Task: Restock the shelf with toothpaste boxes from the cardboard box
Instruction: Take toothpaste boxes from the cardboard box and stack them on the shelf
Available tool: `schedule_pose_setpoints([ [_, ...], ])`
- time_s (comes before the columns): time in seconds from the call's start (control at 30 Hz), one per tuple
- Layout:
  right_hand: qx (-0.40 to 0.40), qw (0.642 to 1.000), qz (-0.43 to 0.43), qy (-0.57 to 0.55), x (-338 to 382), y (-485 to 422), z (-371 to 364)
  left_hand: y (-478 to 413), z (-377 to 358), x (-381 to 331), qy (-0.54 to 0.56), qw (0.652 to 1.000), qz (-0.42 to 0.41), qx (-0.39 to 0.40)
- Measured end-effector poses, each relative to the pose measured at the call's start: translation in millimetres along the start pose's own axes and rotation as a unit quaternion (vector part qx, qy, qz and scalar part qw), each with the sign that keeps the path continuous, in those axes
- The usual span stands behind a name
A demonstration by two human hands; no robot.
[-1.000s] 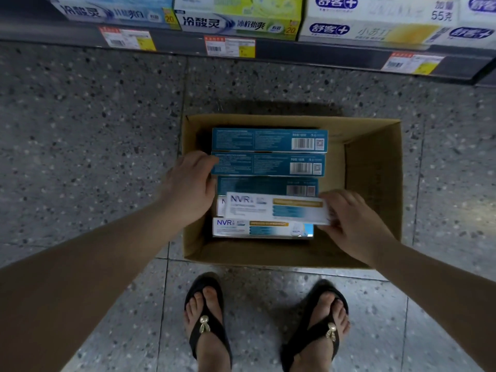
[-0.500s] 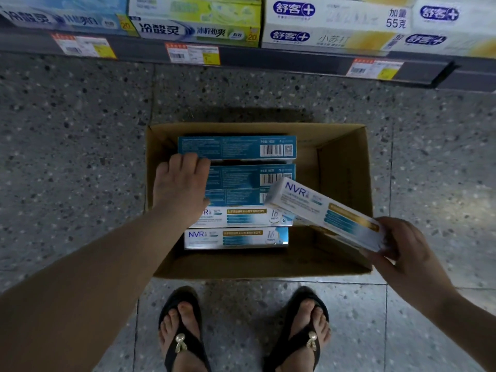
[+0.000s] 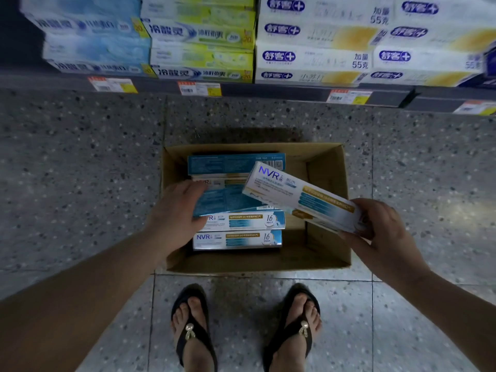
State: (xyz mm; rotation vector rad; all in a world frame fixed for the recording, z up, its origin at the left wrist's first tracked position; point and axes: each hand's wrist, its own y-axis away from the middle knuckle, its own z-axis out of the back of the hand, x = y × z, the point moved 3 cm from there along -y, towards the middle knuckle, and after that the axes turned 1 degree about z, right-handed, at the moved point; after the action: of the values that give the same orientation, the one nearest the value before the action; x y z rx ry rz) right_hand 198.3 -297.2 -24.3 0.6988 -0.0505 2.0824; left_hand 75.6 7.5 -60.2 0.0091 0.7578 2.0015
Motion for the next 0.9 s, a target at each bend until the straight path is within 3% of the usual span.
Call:
schedule_pose_setpoints([
  [0.3, -0.031, 0.999, 0.011, -0.006, 78, 58, 157, 116, 130, -46, 0.087, 0.996, -0.026, 0.01],
  [0.47, -0.086, 0.996, 0.002, -0.028, 128, 113, 258, 176, 220, -95, 0.117, 0.989, -0.079, 0.038],
  [0.63, -0.147, 0.988, -0.03, -0.022, 186, 184, 365, 244, 319, -166, 0.095, 0.981, -0.164, 0.038],
  [0.9, -0.277, 0.956, -0.099, 0.008, 233, 311, 501, 337, 425, -297, 0.078, 0.935, -0.345, 0.018],
])
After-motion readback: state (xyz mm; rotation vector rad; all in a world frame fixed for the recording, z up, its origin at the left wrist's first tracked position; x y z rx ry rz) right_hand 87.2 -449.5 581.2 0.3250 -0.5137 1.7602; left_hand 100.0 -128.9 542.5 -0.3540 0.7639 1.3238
